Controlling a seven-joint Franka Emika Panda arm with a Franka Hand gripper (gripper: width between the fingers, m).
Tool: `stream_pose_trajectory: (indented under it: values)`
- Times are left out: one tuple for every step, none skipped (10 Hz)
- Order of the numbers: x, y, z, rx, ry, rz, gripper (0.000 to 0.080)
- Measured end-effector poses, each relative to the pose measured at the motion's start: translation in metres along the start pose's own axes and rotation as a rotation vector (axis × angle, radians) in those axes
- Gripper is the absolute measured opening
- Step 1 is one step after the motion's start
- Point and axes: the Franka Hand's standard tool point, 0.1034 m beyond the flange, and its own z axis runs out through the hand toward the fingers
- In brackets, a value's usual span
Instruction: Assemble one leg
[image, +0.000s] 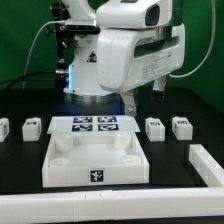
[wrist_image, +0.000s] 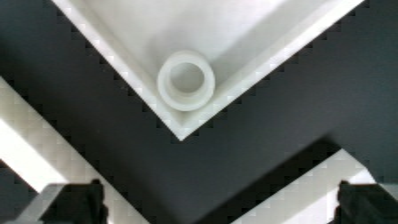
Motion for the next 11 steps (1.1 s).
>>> stream_pose_trajectory:
  values:
    - [0.000, 0.000, 0.000, 0.000, 0.000, 0.000, 0.0650]
    - [0.000, 0.000, 0.000, 0.000, 0.000, 0.000, 0.0650]
    - [0.000, 0.000, 0.000, 0.000, 0.000, 0.000, 0.0650]
    - [0.000, 0.000, 0.000, 0.000, 0.000, 0.000, 0.0650]
    - [0.000, 0.000, 0.000, 0.000, 0.000, 0.000, 0.0650]
    - [0.000, 0.000, 0.000, 0.000, 0.000, 0.000, 0.0650]
    - [0.000, 0.000, 0.000, 0.000, 0.000, 0.000, 0.0650]
    - [-0.001, 0.000, 0.001, 0.001, -0.001, -0.001, 0.0650]
    - [-0.006, -0.002, 0.004, 0.003, -0.002, -0.022, 0.0650]
    - [-0.012, -0.005, 0.008, 0.002, 0.000, -0.051, 0.0650]
    - [-0.022, -0.010, 0.014, 0.001, 0.001, -0.107, 0.0650]
